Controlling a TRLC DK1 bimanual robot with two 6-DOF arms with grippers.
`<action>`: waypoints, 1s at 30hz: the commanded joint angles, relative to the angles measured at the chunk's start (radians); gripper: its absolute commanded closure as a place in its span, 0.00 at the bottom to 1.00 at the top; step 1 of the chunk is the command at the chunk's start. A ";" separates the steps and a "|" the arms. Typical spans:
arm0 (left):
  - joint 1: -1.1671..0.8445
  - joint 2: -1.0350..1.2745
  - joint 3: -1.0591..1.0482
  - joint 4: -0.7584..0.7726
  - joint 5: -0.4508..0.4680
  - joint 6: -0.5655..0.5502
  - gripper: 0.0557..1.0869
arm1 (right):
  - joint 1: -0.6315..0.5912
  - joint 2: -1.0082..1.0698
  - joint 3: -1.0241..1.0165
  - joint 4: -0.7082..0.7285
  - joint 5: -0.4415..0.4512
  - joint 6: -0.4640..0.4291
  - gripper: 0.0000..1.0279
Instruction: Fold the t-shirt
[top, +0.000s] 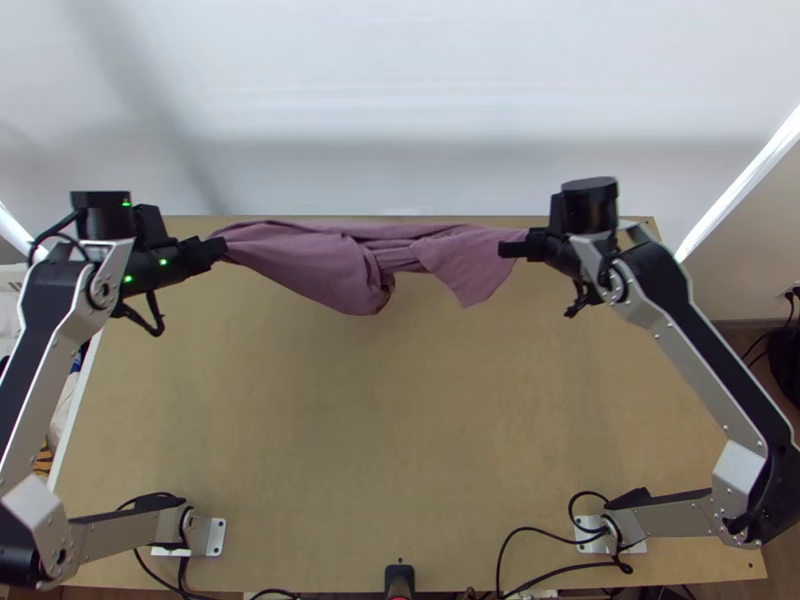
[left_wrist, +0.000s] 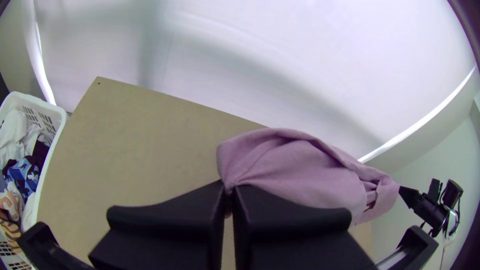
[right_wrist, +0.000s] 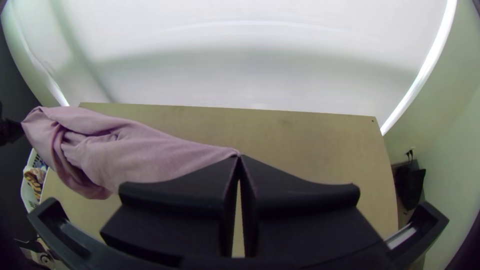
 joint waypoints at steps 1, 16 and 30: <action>0.009 -0.043 -0.018 -0.008 -0.020 0.032 0.96 | -0.035 0.012 0.053 -0.079 -0.042 0.075 0.97; -0.017 -0.106 -0.331 0.018 0.027 0.080 0.96 | -0.139 0.047 -0.006 -0.148 -0.151 0.166 0.97; -0.293 -0.041 -0.731 0.235 0.159 0.028 0.88 | -0.041 0.144 -0.072 -0.121 -0.149 0.153 0.97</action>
